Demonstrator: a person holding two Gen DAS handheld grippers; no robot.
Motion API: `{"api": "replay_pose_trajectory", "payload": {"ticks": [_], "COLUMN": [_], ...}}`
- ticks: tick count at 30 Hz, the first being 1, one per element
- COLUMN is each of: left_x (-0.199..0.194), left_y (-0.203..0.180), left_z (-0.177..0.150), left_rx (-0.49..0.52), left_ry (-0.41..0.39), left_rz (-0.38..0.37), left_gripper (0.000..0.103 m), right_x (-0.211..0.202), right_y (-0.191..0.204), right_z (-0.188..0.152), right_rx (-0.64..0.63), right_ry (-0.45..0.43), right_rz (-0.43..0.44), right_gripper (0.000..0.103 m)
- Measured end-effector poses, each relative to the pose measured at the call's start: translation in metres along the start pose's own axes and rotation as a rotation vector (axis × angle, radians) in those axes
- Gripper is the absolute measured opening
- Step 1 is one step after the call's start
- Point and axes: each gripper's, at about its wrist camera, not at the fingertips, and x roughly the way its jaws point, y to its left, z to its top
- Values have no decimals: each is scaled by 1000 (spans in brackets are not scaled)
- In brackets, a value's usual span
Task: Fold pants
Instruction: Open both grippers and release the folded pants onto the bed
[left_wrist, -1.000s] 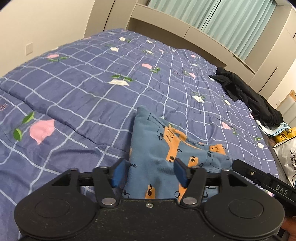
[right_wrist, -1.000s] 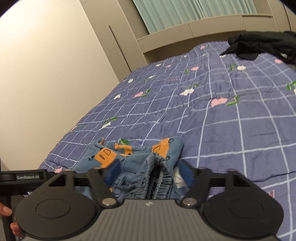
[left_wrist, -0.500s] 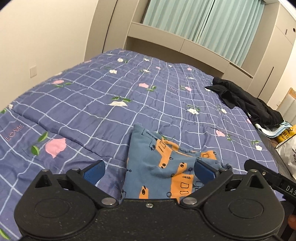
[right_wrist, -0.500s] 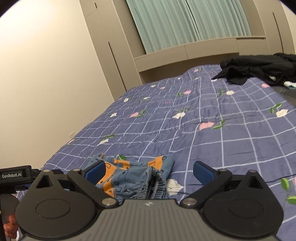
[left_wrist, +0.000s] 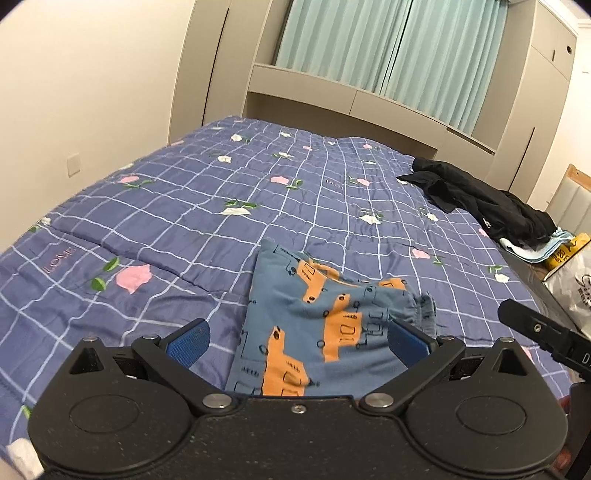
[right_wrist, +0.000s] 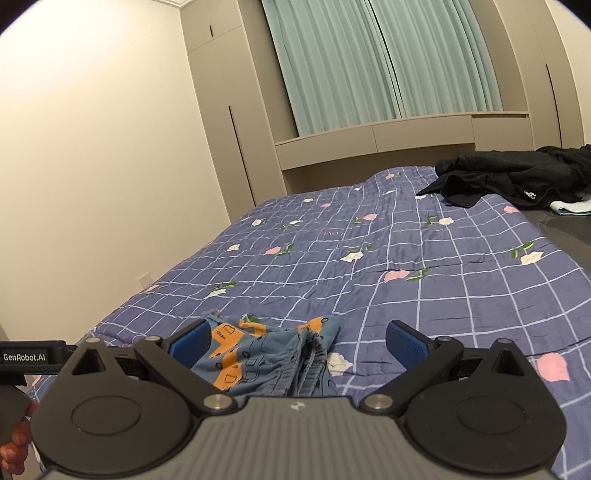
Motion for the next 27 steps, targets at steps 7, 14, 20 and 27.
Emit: {"api": "replay_pose_trajectory", "payload": {"ticks": [7, 14, 20, 27], "left_x": [-28, -50, -68, -77], "left_y": [-10, -23, -30, -34], "left_z": [-17, -42, -64, -88], "left_rx": [39, 107, 127, 151], "left_ry": [-35, -72, -107, -132], "left_rz": [12, 39, 54, 75], "left_gripper": [102, 102, 102, 102], "right_x": [-34, -67, -92, -105], "right_y": [2, 7, 13, 18], "right_z": [-12, -30, -49, -66], "right_rx": [0, -29, -51, -77], "right_ry": [-36, -74, -90, -96], "right_rz": [5, -2, -19, -51], "right_gripper": [103, 103, 103, 103]}}
